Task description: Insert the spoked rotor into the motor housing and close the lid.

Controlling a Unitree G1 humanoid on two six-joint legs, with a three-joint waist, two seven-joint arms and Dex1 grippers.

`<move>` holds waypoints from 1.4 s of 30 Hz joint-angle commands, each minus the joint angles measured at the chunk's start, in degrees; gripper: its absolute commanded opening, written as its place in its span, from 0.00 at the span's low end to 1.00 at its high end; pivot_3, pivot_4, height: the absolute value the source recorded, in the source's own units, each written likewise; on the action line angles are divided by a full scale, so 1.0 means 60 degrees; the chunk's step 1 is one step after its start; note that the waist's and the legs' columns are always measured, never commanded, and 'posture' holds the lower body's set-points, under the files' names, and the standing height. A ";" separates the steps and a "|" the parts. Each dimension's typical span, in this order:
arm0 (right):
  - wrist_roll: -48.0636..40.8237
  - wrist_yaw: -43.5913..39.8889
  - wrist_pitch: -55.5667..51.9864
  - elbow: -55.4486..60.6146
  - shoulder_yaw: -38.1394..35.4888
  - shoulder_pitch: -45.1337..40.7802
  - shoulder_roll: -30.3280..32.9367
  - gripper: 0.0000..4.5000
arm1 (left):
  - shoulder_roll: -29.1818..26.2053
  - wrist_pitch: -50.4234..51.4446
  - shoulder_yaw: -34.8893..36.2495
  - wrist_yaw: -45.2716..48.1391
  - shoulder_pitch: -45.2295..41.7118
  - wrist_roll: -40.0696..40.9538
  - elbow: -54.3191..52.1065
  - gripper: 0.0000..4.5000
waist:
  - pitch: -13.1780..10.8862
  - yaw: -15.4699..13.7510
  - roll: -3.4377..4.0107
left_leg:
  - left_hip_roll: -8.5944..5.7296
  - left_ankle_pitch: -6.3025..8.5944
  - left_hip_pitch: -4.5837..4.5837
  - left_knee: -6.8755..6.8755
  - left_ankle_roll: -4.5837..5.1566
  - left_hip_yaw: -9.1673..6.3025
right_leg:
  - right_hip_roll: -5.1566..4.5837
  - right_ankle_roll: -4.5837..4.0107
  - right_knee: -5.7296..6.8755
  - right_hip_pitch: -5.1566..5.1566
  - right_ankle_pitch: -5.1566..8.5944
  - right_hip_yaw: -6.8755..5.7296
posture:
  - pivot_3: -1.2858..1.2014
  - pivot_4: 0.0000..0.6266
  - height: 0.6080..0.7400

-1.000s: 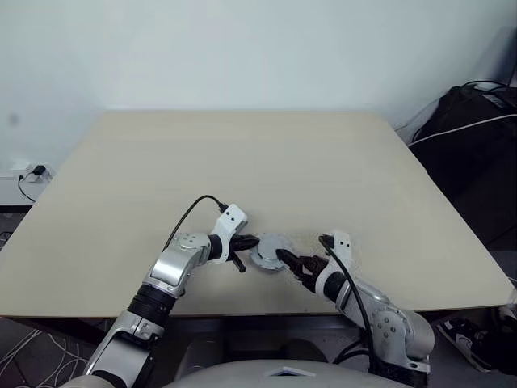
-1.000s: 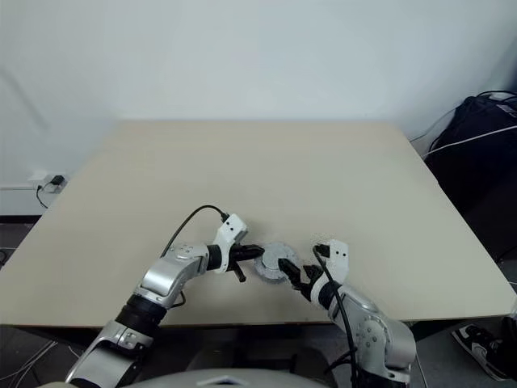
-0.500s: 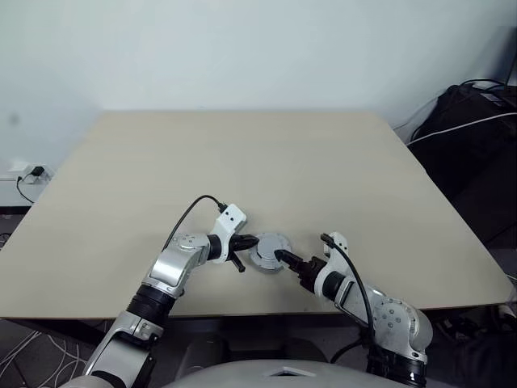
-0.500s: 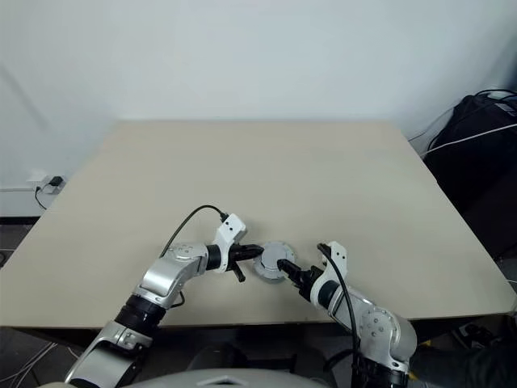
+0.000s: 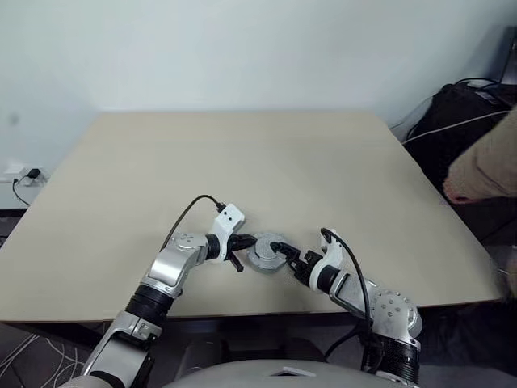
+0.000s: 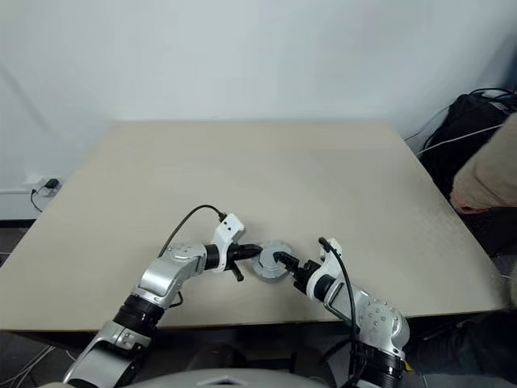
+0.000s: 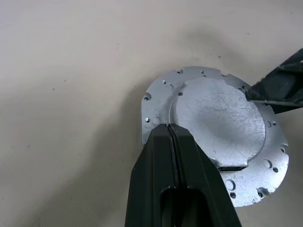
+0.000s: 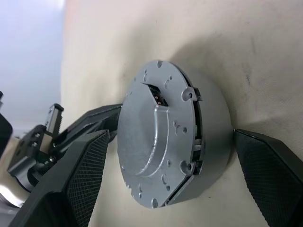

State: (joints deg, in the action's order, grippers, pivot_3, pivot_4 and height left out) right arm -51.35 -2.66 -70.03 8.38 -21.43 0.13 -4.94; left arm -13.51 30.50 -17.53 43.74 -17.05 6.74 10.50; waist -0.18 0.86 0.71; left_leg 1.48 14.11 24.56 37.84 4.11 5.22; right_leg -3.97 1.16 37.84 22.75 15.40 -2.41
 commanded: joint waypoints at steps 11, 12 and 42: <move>-0.0879 -0.1086 -0.0187 -0.0098 0.1002 0.0235 -0.0290 0.99 | -0.0058 -0.0112 -0.0099 0.0096 -0.0245 -0.0039 -0.0108 0.00 | -0.0002 0.0136 0.0000 | 0.0004 -0.0002 0.0002 -0.0027 -0.0001 0.0001 | 0.0012 -0.0008 0.0000 0.0018 0.0005 0.0005 | 0.52 0.00 1.00; -0.0876 -0.1112 -0.0245 -0.0079 0.1027 0.0260 -0.0256 0.99 | -0.0063 -0.0113 -0.0097 0.0098 -0.0255 -0.0039 -0.0103 0.00 | -0.0002 0.0143 -0.0001 | 0.0004 -0.0002 0.0002 -0.0031 -0.0002 0.0001 | 0.0013 -0.0009 0.0000 0.0019 0.0006 0.0005 | 0.52 0.00 1.00; -0.0585 -0.1174 -0.0303 -0.0059 0.1079 0.0244 -0.0176 0.29 | 0.0016 -0.0185 -0.0057 0.0179 -0.0187 -0.0126 -0.0053 0.00 | -0.0014 0.0210 0.0004 | 0.0008 -0.0007 -0.0013 -0.0050 -0.0011 -0.0001 | 0.0015 -0.0010 0.0009 0.0024 0.0005 0.0010 | 0.52 0.00 1.00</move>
State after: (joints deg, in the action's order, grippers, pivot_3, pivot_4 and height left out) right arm -54.12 -9.85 -72.81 6.80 -17.24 3.41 -4.35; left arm -14.37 29.38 -15.61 43.50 -18.40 5.61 10.82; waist -0.26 2.12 0.74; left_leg 1.53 14.07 24.48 37.54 4.04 5.22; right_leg -3.89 1.10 37.89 22.90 15.43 -2.35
